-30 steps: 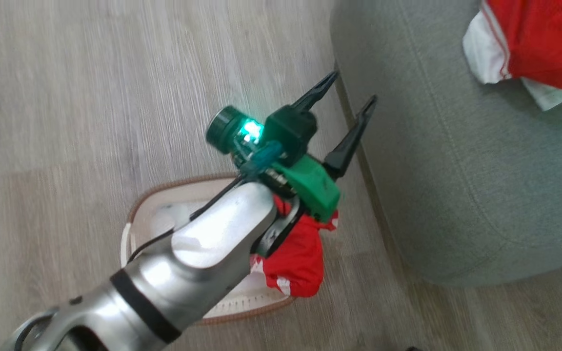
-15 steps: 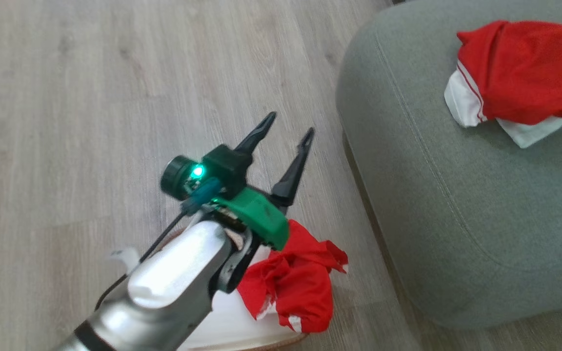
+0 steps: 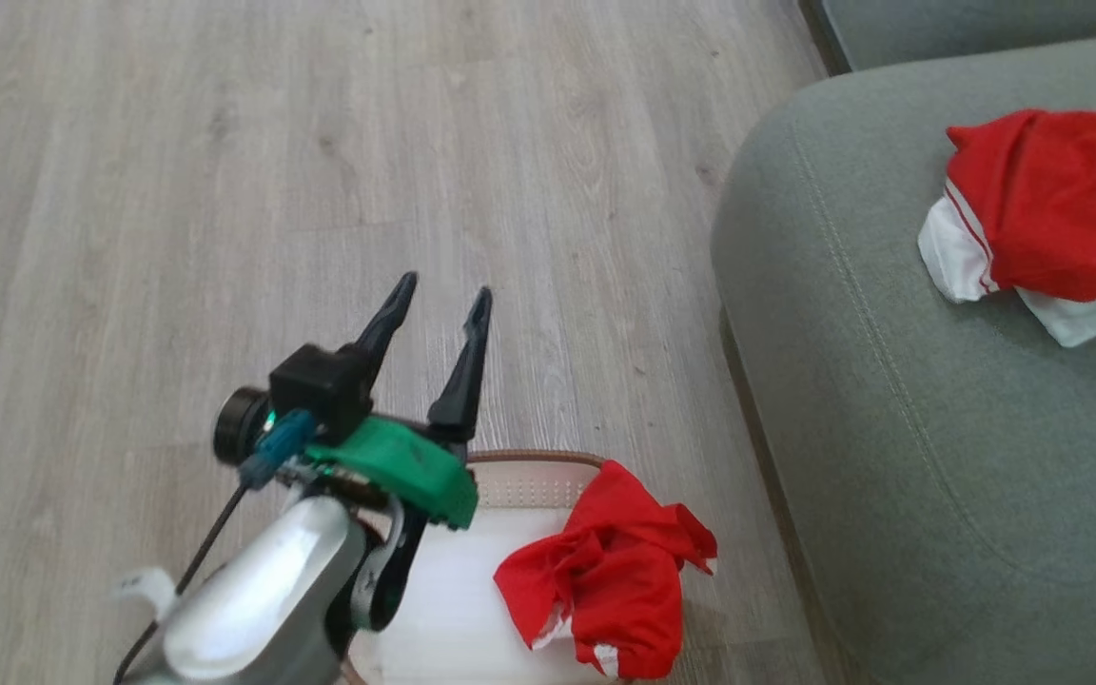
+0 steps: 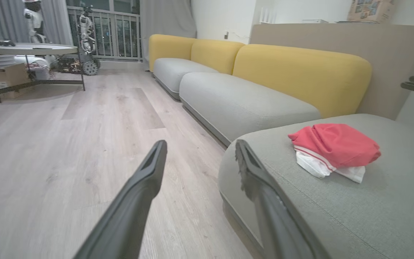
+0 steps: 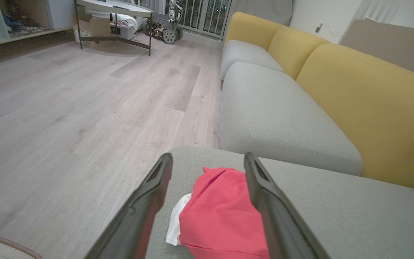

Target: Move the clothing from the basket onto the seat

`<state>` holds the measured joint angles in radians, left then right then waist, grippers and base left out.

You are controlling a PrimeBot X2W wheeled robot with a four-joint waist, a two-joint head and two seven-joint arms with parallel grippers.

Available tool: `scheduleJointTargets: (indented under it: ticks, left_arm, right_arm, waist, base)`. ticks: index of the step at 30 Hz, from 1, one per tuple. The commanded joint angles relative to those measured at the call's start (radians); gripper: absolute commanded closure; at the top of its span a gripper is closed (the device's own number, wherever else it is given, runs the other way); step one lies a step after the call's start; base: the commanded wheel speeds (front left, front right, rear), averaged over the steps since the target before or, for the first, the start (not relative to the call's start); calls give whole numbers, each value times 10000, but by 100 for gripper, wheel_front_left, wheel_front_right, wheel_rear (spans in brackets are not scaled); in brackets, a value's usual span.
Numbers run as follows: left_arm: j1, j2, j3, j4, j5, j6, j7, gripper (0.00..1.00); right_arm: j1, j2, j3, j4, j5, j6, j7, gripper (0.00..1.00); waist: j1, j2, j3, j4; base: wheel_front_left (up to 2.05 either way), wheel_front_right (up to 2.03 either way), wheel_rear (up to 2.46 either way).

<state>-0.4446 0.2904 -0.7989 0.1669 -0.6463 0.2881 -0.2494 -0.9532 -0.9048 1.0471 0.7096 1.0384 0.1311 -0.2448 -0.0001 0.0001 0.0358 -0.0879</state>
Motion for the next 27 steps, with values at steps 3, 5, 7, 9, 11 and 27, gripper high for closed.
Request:
scheduleJointTargets:
  ticks: [3,5,7,9,11,27]
  left_arm:
    - [39,411,700,-487,99,130,-124,0]
    - [264,463,905,-574,172,160,-124,0]
    - [478,500,1193,-657,271,180,-124,0]
    - [723,524,1524,-723,388,186,-124,0]
    - [983,506,1876,-797,514,180,-124,0]
    - [3080,-555,4265,-1448,2158,-445,-124,0]
  right_arm:
    - [891,-202,-1048,-336,-192,-4,-161,0]
    - [1471,-63,-1967,-690,-492,-4,-164,0]
    - [2143,137,-3082,-1106,-946,-4,-166,0]
    - [2922,437,-4309,-1588,-1574,-4,-167,0]
    - [3803,909,-5698,-2198,-2260,-4,-168,0]
    - [9213,5268,-10489,-6589,-5868,-4,-169,0]
  waist:
    - [1,-1,-160,243]
    - [1,-1,-214,360]
    - [1,-1,-248,462]
    - [1,-1,-274,543]
    - [1,-1,-290,616]
    - [1,-1,-346,786]
  base:
    - [0,0,0]
    - [0,0,0]
    - [0,0,0]
    - [0,0,0]
    - [0,0,0]
    - [0,0,0]
